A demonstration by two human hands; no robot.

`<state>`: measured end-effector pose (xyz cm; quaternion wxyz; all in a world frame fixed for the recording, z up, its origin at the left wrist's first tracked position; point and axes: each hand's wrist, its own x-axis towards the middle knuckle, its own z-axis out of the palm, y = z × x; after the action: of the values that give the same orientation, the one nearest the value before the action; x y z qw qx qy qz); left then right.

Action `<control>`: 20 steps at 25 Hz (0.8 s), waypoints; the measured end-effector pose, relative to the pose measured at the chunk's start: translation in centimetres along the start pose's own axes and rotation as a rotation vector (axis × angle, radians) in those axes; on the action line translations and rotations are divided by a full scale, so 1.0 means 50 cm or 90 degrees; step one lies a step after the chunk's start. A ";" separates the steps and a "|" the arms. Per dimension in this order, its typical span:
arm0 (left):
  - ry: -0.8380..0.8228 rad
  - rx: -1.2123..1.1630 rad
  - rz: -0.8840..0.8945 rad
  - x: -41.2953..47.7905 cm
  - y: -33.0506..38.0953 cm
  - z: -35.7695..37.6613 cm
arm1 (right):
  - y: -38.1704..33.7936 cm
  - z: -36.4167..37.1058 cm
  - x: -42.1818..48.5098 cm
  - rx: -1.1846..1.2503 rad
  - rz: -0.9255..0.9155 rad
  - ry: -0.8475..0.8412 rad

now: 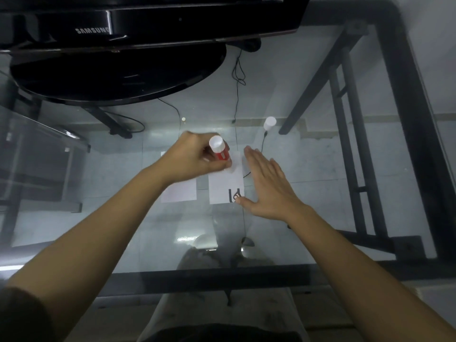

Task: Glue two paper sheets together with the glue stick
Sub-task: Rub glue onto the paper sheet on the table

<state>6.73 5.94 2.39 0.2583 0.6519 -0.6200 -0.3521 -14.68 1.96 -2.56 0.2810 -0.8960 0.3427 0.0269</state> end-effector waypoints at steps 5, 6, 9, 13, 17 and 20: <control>-0.066 0.007 0.041 -0.063 0.010 0.049 | -0.007 0.012 -0.017 -0.025 0.096 0.005; -0.077 0.019 0.042 -0.064 0.010 0.051 | -0.008 0.013 -0.020 -0.028 0.108 0.008; -0.106 0.050 0.048 -0.043 0.013 0.038 | -0.009 0.012 -0.021 -0.014 0.119 0.014; -0.024 0.094 0.012 0.028 0.009 -0.011 | -0.009 0.012 -0.021 0.015 0.111 0.024; -0.007 0.063 -0.001 0.020 0.015 -0.002 | -0.009 0.014 -0.022 0.025 0.116 0.030; -0.081 0.007 0.037 -0.031 0.033 0.034 | -0.006 0.014 -0.022 0.016 0.116 0.030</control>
<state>4.41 7.48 2.81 0.2249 0.6112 -0.6558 -0.3817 -15.24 3.17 -2.74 0.2803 -0.8582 0.4293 0.0271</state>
